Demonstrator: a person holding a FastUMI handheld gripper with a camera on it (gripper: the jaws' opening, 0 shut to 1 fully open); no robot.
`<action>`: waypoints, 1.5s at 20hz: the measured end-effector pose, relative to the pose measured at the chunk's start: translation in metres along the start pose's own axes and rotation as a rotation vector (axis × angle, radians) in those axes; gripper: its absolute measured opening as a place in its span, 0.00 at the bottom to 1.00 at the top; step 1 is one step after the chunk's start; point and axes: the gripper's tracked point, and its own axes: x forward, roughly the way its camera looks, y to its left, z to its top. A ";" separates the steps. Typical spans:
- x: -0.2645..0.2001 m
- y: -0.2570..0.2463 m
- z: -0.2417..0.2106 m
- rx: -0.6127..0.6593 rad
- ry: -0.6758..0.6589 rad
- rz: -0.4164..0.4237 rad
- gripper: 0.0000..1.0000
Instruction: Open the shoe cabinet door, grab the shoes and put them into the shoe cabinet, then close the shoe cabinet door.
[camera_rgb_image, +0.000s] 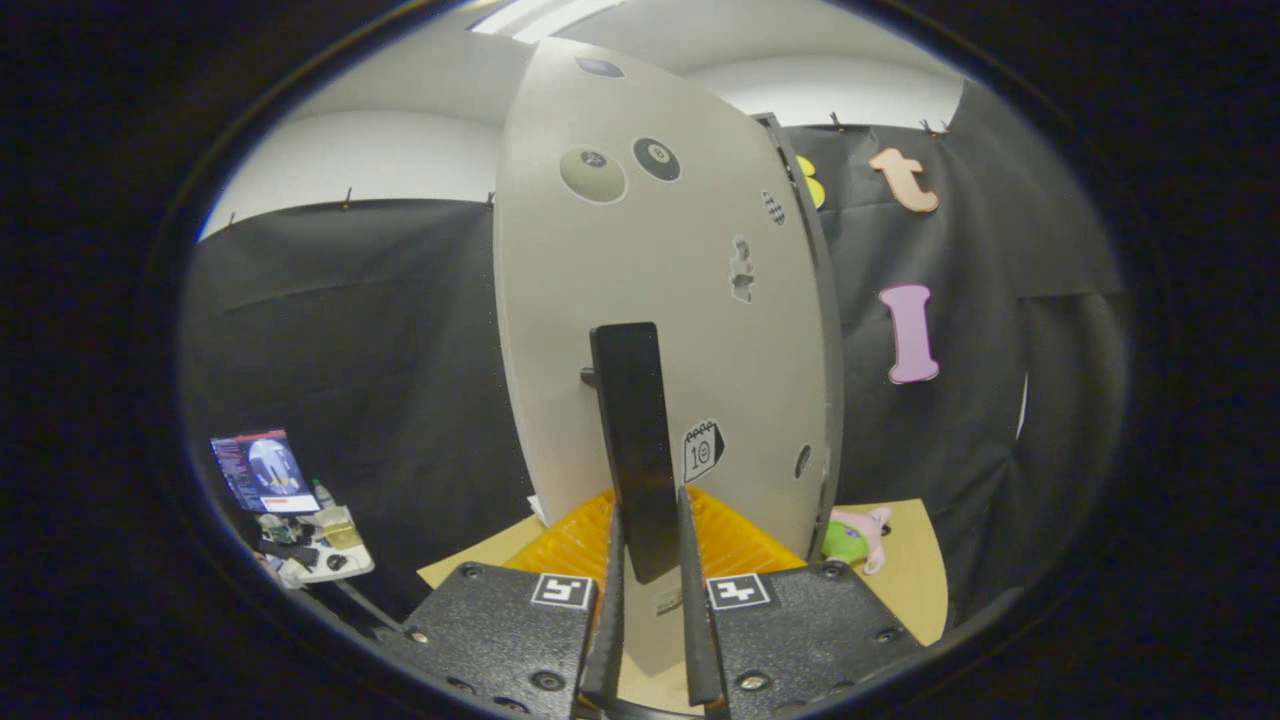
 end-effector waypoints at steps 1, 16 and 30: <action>-0.006 -0.009 -0.001 -0.019 -0.003 -0.034 0.28; -0.050 -0.111 0.002 -0.036 -0.043 -0.262 0.10; -0.091 -0.032 0.015 -0.050 -0.217 -0.519 1.00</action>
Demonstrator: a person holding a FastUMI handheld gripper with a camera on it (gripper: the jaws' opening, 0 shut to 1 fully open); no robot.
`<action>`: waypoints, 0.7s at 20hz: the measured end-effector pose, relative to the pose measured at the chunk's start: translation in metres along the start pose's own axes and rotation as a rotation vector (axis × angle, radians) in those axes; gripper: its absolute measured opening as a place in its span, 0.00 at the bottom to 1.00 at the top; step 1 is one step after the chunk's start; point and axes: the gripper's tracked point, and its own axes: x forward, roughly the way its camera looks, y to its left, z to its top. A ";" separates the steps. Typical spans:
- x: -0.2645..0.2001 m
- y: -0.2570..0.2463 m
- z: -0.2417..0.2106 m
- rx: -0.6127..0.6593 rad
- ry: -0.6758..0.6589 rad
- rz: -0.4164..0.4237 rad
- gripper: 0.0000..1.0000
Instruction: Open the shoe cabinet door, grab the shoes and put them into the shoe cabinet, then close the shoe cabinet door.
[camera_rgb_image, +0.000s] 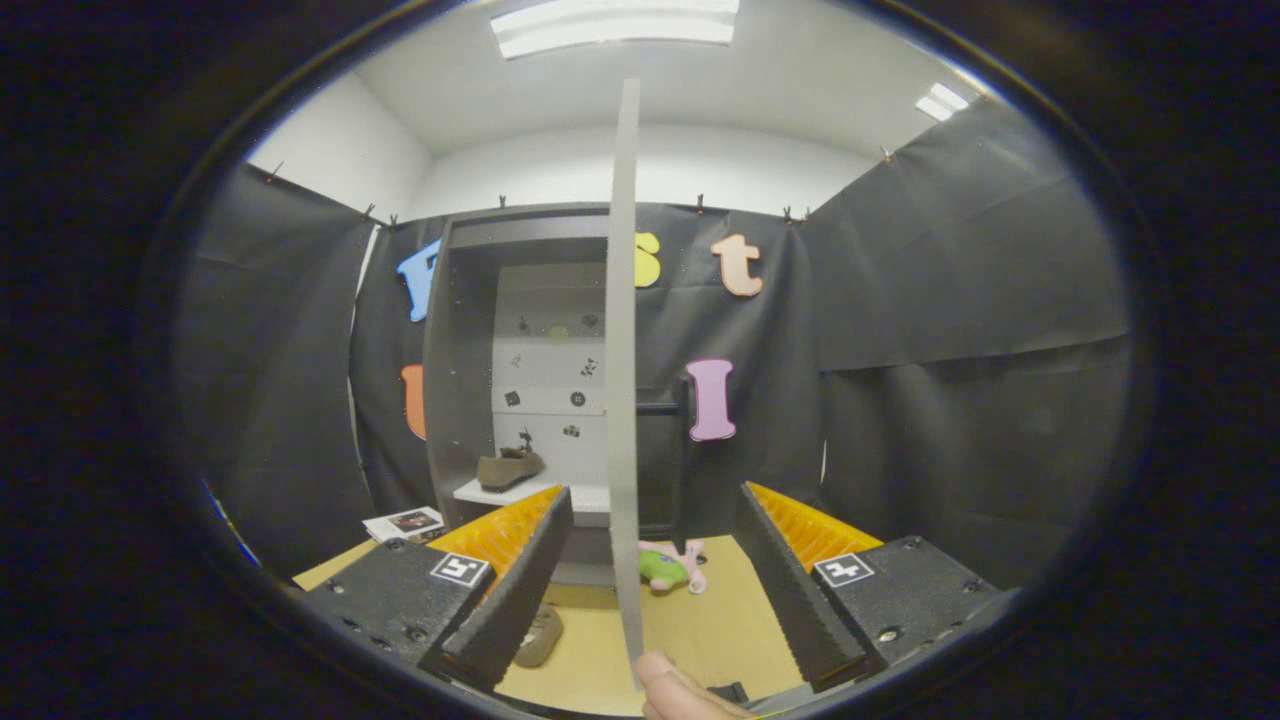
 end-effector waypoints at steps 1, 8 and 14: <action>0.003 0.013 -0.002 0.004 -0.003 0.009 1.00; 0.021 0.052 0.012 -0.090 -0.159 -0.161 1.00; 0.033 0.116 -0.011 -0.127 -0.168 -0.109 1.00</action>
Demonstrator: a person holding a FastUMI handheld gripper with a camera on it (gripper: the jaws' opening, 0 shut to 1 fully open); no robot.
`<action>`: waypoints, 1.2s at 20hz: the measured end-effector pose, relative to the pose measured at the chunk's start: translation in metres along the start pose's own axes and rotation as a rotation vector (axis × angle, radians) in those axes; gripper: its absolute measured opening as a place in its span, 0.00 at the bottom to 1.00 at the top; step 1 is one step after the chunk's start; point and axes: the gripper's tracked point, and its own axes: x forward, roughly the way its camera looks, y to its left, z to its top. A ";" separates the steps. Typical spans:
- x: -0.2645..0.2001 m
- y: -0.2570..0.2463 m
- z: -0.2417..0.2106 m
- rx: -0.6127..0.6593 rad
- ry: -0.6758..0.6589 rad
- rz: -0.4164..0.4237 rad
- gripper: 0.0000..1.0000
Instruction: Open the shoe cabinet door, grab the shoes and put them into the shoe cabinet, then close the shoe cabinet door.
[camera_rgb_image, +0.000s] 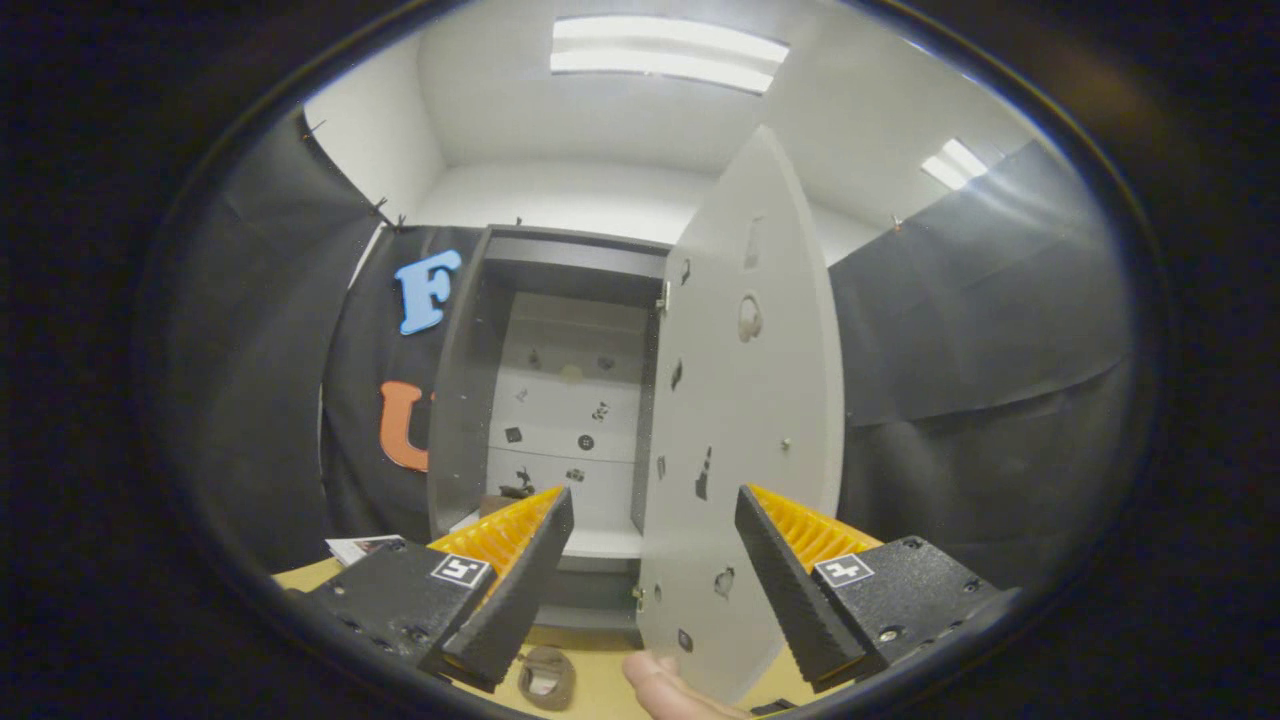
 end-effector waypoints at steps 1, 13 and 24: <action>0.004 0.013 -0.009 -0.008 0.014 0.010 1.00; 0.033 0.129 -0.158 0.093 0.287 0.169 1.00; 0.042 0.168 -0.373 0.037 0.633 0.278 1.00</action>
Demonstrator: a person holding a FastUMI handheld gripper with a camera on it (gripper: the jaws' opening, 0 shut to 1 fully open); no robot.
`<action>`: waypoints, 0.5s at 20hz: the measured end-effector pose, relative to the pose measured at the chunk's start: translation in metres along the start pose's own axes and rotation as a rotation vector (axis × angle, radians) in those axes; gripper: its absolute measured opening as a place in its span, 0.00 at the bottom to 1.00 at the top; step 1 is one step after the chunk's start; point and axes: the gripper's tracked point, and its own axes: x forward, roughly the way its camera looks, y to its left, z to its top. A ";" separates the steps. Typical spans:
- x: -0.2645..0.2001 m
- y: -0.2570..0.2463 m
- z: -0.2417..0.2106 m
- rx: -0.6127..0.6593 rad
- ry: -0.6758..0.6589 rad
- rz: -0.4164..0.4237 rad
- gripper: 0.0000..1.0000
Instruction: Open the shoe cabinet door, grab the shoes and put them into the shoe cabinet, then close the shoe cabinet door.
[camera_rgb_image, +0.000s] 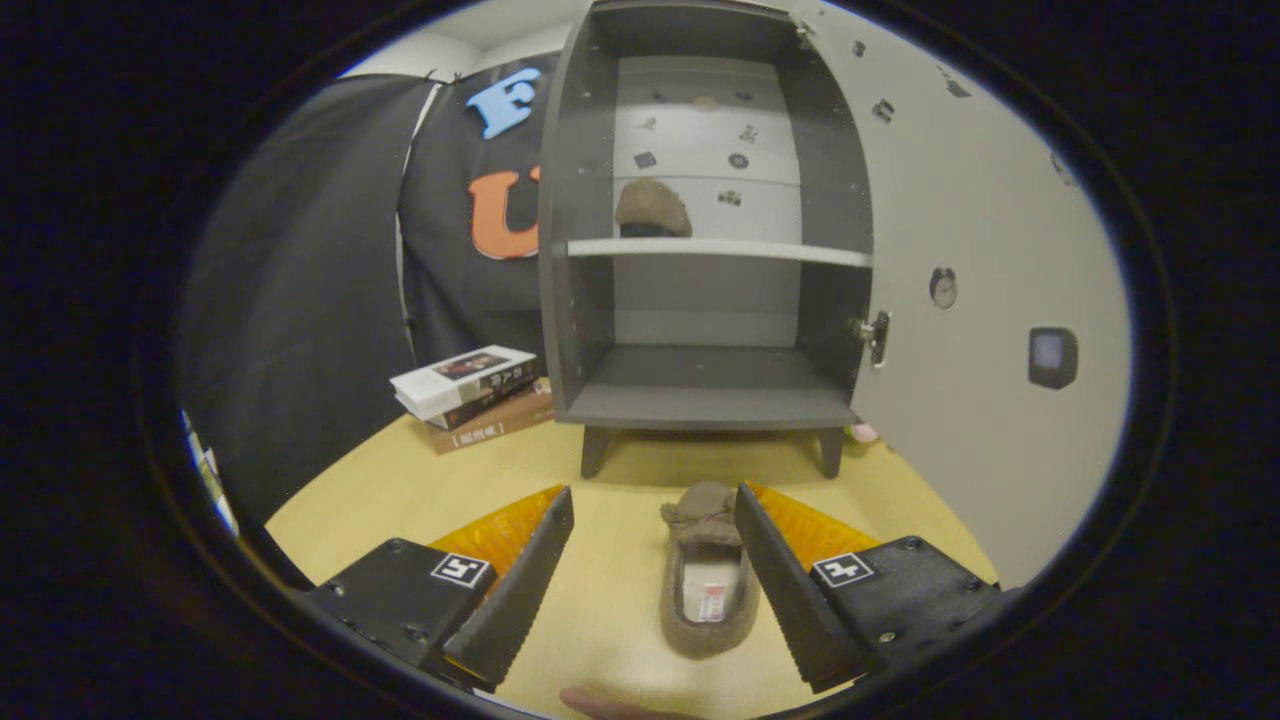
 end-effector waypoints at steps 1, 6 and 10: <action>0.012 -0.002 -0.013 0.002 0.040 -0.009 1.00; 0.049 -0.004 -0.064 0.057 0.208 -0.012 0.91; 0.084 -0.013 -0.090 0.079 0.284 -0.006 0.70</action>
